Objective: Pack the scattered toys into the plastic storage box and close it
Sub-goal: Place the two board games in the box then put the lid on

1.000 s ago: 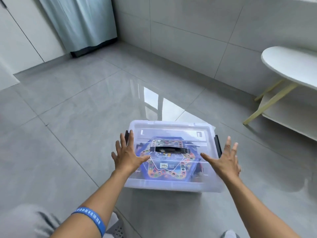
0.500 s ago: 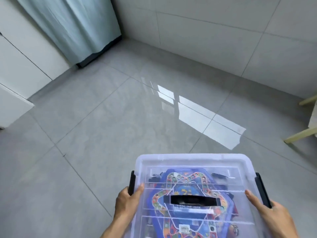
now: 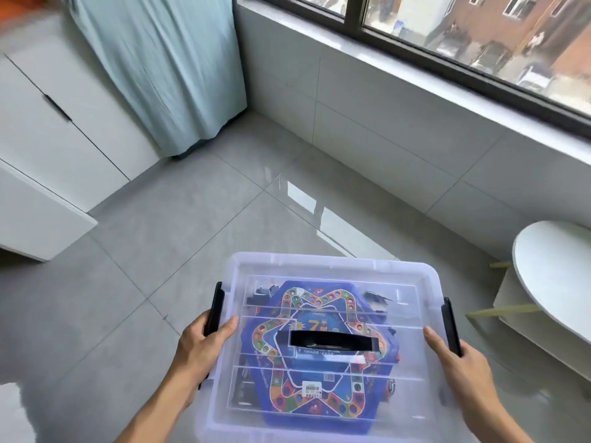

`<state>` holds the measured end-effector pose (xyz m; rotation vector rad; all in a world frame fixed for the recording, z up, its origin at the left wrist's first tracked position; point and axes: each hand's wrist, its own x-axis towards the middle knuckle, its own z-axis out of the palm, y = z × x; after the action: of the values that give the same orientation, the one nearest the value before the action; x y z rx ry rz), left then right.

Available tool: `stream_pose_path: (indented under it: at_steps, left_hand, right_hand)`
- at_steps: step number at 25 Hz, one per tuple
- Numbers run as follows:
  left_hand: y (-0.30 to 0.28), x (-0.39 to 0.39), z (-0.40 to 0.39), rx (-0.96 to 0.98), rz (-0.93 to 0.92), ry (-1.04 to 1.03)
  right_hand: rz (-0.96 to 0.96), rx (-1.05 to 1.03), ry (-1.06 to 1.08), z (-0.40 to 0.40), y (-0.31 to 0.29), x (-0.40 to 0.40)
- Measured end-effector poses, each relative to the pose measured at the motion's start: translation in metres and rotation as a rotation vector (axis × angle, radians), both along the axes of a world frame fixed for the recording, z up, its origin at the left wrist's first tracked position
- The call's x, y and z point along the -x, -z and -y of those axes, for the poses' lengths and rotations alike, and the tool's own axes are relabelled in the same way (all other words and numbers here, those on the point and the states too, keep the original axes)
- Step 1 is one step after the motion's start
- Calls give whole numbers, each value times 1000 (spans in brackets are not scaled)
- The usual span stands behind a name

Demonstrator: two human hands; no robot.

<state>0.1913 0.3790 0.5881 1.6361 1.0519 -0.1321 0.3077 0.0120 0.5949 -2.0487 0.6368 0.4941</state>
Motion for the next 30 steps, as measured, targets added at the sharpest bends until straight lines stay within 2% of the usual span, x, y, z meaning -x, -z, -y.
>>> stream_pose_path:
  at_steps: [3, 8, 14, 19, 24, 30]
  left_hand:
    - [-19, -49, -43, -36, -3, -27]
    - [-10, -149, -118, -45, 4, -96]
    - [32, -273, -221, -38, 9, -112]
    - [65, -386, -312, -53, -24, 27]
    - [89, -516, -396, -76, -64, 51]
    - [124, -668, -465, -71, -117, 73]
  right_hand:
    - [29, -16, -2, -47, -6, -47]
    - [28, -48, 6, -126, 19, -159]
    - [29, -67, 21, -226, 51, -280]
    - [19, -42, 85, -308, 73, -369]
    - [-22, -83, 155, -390, 96, -477]
    - [-25, -110, 210, -462, 148, -607]
